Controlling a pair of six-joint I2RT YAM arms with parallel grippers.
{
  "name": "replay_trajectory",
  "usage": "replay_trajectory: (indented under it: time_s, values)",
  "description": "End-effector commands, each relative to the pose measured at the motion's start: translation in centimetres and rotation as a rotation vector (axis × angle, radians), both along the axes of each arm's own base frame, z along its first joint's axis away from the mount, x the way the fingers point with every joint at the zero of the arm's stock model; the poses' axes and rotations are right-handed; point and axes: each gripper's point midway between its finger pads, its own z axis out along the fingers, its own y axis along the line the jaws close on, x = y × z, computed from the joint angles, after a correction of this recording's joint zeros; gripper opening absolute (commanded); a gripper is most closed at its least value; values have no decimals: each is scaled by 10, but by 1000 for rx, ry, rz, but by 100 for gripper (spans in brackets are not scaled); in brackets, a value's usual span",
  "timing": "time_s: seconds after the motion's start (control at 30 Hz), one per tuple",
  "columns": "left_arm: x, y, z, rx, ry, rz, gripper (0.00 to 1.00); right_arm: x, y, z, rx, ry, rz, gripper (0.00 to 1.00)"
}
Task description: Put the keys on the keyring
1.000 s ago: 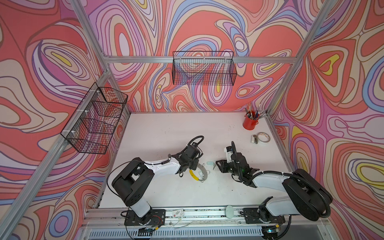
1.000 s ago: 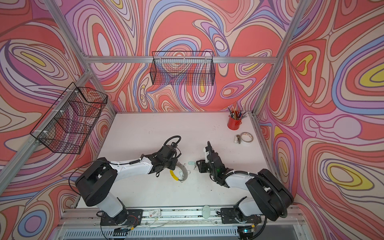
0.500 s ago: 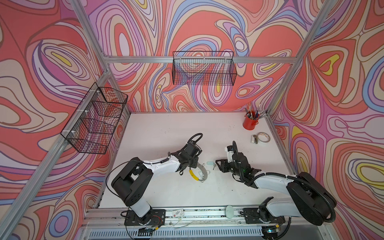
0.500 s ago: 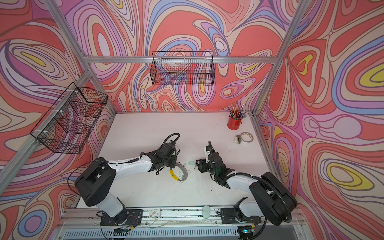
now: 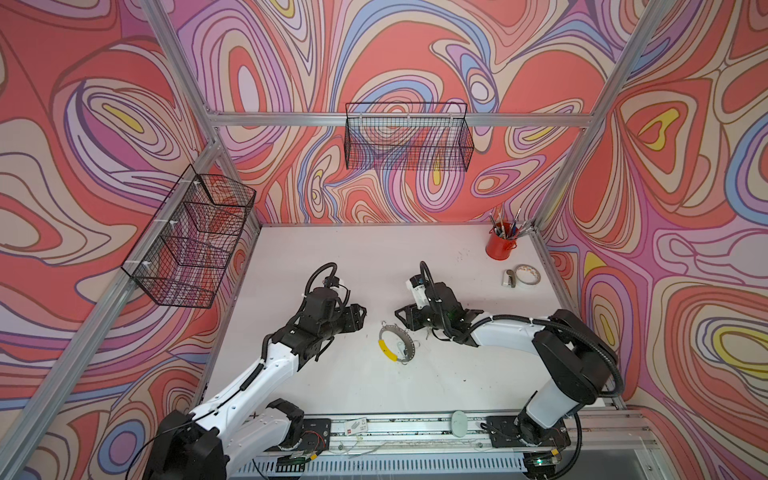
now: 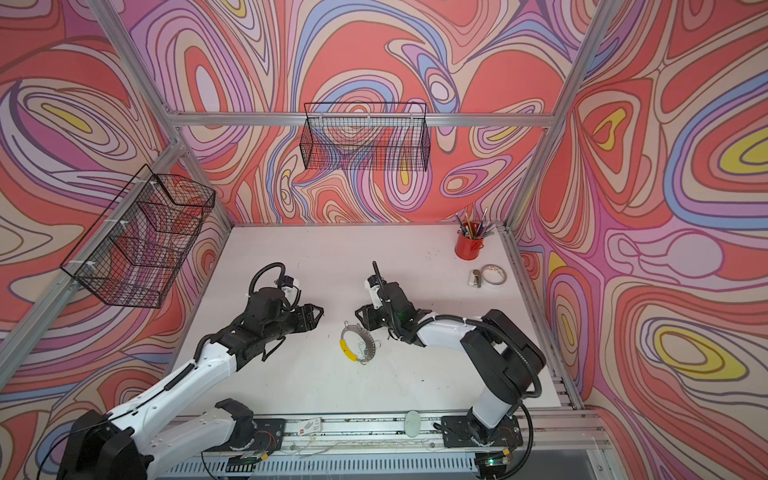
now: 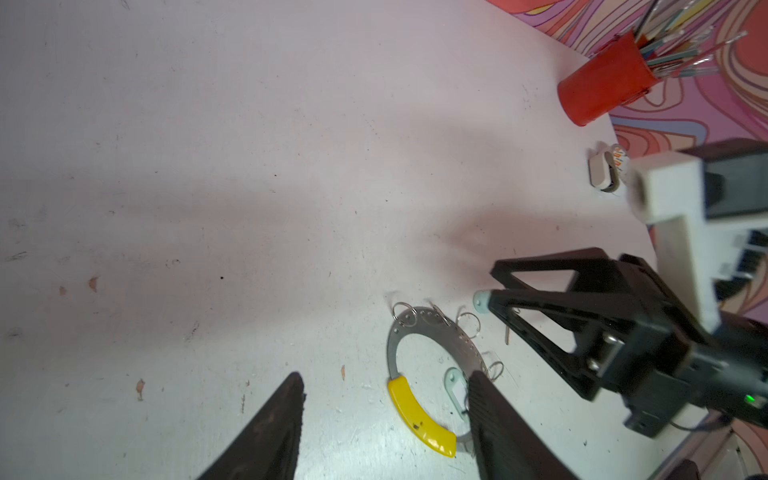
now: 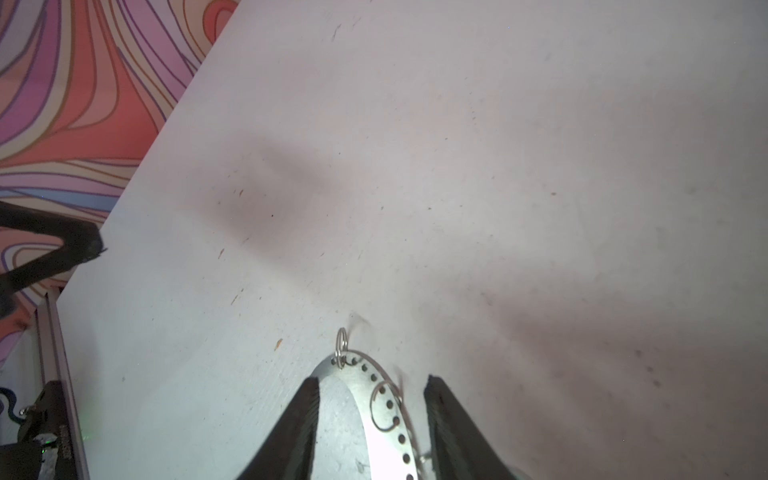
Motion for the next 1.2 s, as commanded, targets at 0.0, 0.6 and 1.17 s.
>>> replay_trajectory:
  time_s: [0.0, 0.6, 1.17]
  values:
    - [-17, 6, 2, -25, 5, 5, 83, -17, 10, -33, -96, 111, 67, 44]
    - [-33, 13, 20, -39, -84, -21, 100, -14, 40, -49, -166, 204, 45, 19]
    - [-45, 29, 14, -29, -72, 38, 100, -25, 26, -19, -124, 350, -148, 31]
